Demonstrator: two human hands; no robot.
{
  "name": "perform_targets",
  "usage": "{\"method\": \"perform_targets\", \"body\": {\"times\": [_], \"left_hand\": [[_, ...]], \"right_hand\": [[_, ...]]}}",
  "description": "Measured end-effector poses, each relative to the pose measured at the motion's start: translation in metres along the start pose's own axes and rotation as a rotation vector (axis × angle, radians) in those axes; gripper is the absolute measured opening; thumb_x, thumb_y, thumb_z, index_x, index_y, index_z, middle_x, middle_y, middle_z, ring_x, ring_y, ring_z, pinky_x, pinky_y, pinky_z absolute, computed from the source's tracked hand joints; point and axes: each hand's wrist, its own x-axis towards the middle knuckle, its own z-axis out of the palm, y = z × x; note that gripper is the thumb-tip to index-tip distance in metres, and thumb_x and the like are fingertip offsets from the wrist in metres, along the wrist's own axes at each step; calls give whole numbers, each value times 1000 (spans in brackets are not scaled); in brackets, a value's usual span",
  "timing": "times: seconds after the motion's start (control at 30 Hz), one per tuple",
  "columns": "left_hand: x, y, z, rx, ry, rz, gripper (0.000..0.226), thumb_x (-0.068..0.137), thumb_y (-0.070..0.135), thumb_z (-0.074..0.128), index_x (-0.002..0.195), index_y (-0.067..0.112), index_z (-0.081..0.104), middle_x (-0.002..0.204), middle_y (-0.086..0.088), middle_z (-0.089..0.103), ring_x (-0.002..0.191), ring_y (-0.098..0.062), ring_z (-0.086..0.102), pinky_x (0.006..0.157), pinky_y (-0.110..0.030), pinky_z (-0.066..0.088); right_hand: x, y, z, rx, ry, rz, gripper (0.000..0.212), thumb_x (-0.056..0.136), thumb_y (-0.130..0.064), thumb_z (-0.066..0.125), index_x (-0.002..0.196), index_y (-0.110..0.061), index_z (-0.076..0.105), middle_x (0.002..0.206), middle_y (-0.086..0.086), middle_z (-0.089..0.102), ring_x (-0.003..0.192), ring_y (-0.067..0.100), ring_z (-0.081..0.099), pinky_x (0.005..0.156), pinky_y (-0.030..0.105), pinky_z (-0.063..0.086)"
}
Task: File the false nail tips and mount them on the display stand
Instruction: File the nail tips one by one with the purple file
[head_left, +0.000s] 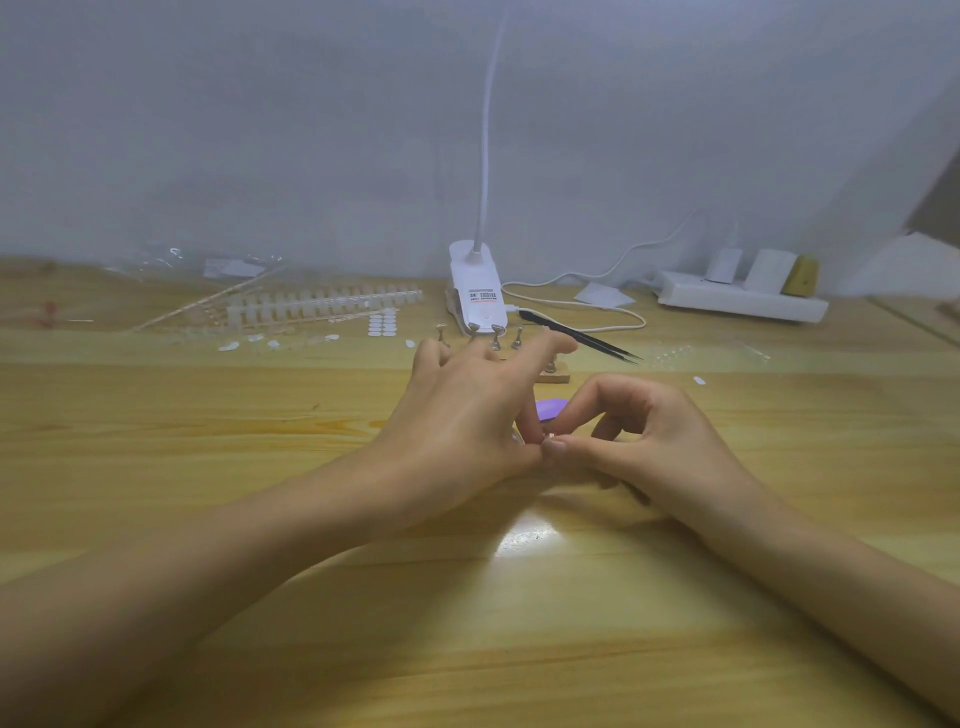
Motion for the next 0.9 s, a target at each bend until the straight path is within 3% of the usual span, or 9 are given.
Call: {"method": "perform_targets", "body": {"times": [0.4,0.6,0.8,0.9], "left_hand": [[0,-1,1,-15,-7,-4,65,84,46,67,139,46,31,74,24,63,102,4,34,88,-28,20],[0,-1,1,-14,-3,-2,67,84,47,68,139,46,30,74,24,63,112,0,39,85,-28,19],[0,-2,1,-15,3,1,66,84,44,69,139,46,31,72,24,62,112,-1,41,86,-29,20],[-1,-2,1,-11,15,8,66,85,42,68,138,47,30,71,24,60,111,1,40,84,-27,19]], "right_hand": [[1,3,-1,-22,4,-28,7,80,-12,80,79,-16,74,66,-20,67,52,7,52,42,8,35],[0,5,0,-66,9,-122,9,80,-13,80,77,-20,74,85,-8,75,63,2,57,54,10,40],[1,8,-1,-43,11,-137,8,80,-12,80,82,-18,75,87,-8,75,62,3,59,51,17,47],[0,11,-1,-61,23,-152,11,80,-14,81,77,-22,74,86,-8,75,60,8,57,50,13,42]]}}
